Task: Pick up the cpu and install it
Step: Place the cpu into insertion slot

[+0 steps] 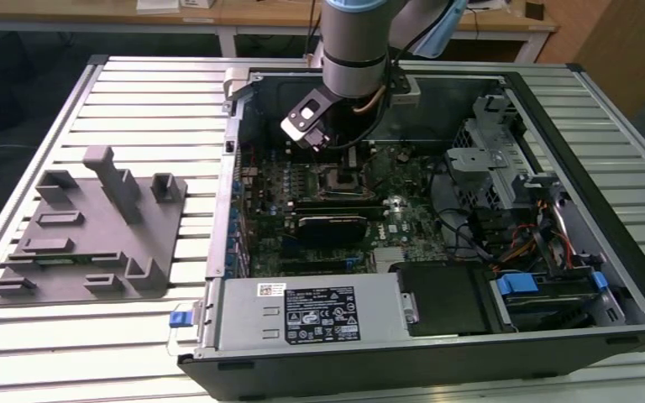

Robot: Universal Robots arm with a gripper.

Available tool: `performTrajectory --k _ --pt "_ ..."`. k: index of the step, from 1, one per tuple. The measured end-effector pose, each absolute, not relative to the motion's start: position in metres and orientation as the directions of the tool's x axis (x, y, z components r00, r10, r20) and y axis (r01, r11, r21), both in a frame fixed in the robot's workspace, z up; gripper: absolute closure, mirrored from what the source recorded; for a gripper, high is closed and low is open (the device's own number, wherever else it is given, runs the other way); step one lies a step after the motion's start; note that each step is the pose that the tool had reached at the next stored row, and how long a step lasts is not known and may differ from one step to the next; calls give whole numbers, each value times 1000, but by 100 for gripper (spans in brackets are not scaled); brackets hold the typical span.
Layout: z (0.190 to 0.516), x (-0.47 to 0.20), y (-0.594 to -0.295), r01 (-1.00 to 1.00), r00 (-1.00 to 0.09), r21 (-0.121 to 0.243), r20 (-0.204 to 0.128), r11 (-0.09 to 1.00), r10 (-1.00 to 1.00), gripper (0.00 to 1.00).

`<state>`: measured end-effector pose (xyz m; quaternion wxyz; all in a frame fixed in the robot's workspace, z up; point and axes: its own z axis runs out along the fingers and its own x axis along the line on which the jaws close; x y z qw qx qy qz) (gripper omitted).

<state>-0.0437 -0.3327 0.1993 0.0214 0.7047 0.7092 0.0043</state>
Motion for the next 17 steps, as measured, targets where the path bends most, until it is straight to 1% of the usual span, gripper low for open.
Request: performTrajectory --k 17 --pt "200 -44 -333 999 -6 37 -23 7 1000 89"
